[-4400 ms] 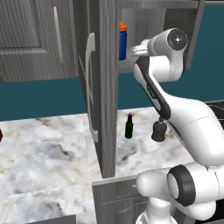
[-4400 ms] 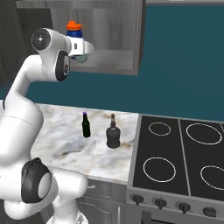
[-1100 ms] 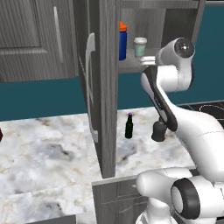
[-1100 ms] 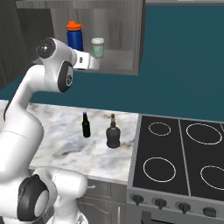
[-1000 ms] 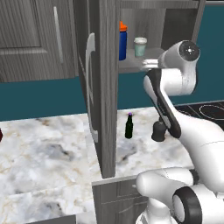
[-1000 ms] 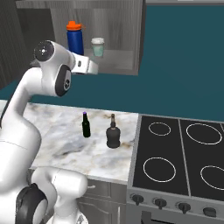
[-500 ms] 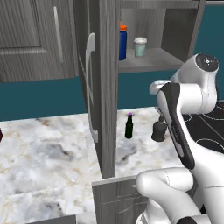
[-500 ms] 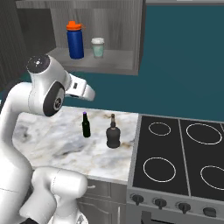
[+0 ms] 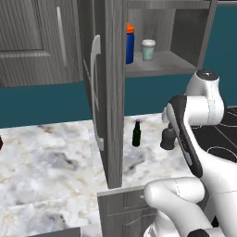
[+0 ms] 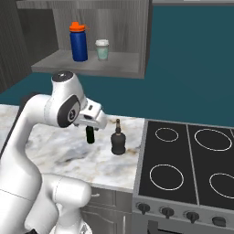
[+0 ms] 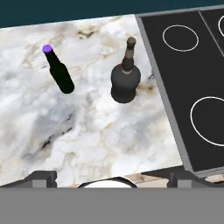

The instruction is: Sort all alcoholic drinks to one cabinet, and non-alcoholic drinks to the other.

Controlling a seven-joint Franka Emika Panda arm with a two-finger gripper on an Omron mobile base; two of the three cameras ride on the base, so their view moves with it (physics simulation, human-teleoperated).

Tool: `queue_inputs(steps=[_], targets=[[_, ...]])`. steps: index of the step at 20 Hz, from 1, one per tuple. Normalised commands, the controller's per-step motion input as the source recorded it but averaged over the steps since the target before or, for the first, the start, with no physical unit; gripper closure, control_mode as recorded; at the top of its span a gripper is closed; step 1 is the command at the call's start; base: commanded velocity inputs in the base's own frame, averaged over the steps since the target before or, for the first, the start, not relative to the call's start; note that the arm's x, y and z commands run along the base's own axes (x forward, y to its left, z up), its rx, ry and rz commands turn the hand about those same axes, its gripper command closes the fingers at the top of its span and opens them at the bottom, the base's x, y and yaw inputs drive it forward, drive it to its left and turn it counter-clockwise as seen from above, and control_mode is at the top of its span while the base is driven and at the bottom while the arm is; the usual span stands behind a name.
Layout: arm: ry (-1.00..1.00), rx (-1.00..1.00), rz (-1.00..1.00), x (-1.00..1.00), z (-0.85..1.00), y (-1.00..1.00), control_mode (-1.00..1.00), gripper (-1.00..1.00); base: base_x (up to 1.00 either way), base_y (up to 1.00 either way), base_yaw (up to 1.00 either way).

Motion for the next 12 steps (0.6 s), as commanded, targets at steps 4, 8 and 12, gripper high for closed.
queue_inputs(steps=[4,8,12], targets=[[0.24,0.03,0.0,0.04,-0.72,-0.37,-1.0,-1.0,0.0,0.0,0.0],[0.15,0.03,0.0,0.23,-0.59,-0.28,-1.0,-1.0,0.0,0.0,0.0],[0.02,0.0,0.0,0.43,-0.35,-0.08,-1.0,-1.0,0.0,0.0,0.0]])
